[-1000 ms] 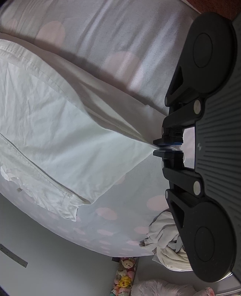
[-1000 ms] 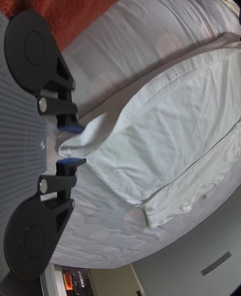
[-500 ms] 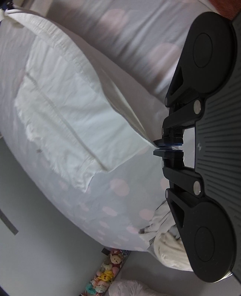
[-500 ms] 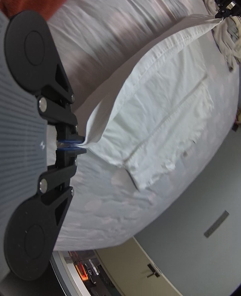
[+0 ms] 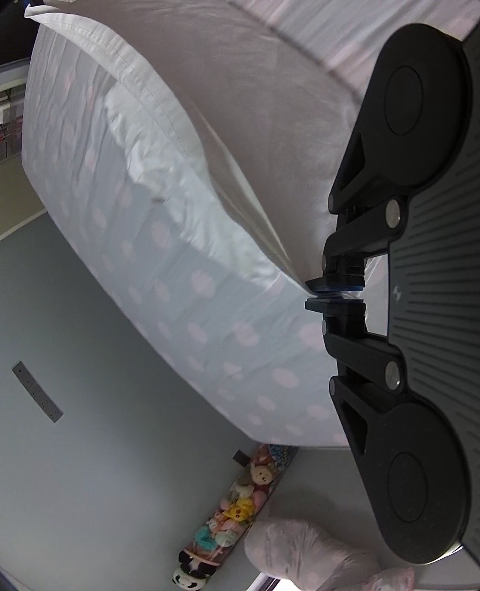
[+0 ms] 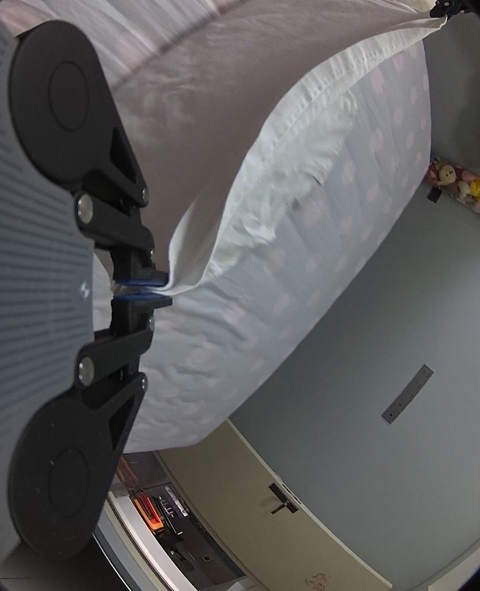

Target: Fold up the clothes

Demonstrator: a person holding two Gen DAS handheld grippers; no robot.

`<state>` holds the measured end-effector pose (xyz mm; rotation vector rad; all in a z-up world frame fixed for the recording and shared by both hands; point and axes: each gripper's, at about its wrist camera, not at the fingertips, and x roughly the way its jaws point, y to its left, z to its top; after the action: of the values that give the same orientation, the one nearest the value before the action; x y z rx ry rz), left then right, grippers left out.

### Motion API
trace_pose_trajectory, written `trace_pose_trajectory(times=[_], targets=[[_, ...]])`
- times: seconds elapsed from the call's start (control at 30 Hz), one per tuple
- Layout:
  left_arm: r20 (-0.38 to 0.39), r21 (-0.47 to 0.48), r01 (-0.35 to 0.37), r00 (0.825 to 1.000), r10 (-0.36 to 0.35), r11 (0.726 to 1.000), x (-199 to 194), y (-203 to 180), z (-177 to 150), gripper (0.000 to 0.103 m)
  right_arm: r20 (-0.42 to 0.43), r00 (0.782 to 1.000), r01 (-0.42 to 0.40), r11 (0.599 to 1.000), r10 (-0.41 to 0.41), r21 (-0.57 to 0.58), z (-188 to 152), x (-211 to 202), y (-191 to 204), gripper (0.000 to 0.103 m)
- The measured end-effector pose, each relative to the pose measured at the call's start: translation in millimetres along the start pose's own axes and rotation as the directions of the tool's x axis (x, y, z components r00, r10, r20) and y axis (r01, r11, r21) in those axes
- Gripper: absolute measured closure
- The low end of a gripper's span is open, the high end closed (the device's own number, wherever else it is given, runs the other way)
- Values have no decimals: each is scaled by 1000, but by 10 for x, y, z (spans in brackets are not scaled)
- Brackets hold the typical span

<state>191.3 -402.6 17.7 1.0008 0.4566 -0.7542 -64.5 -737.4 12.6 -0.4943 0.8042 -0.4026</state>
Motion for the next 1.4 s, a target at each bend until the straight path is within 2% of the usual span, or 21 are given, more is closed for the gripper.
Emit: trace_pose_trajectory(times=[0.17,0.3,0.5,0.7,0.83,0.93,1.03,1.13,1.23,1.4], targets=[[-25,-4,-14,1000,14,1000,677,230,471,101,-5,1000,3,1000,-3,22,435,796,-334,98],[-69,10,-13,998,13,1000,1343,247,659,101,-42,999,-8,999,10,45,439,1416,-267,98],[-134,15,7,991,-5,1000,2233,69,682,101,-98,995,-23,996,31,81,444,2346,-166,98],[-159,-28,18,987,-22,999,2706,-44,621,101,-149,987,-36,992,54,123,435,3189,-75,97],[-152,-43,17,988,-23,999,2844,-40,614,96,-164,985,-34,987,60,160,407,3369,-44,94],[-152,-97,-6,988,-9,995,2881,51,614,84,-162,986,-9,984,39,180,389,3380,-84,81],[-163,-163,-65,986,38,985,2898,188,600,83,-173,985,25,975,13,219,375,3399,-169,72],[-171,-200,-110,982,76,974,2829,295,553,82,-174,985,36,965,10,260,342,3346,-262,72],[-176,-220,-105,982,67,970,2692,345,470,82,-172,985,28,964,18,264,281,3240,-279,72],[-140,-203,-56,990,28,978,2328,239,253,82,-147,986,-33,964,74,265,110,2877,-155,72]])
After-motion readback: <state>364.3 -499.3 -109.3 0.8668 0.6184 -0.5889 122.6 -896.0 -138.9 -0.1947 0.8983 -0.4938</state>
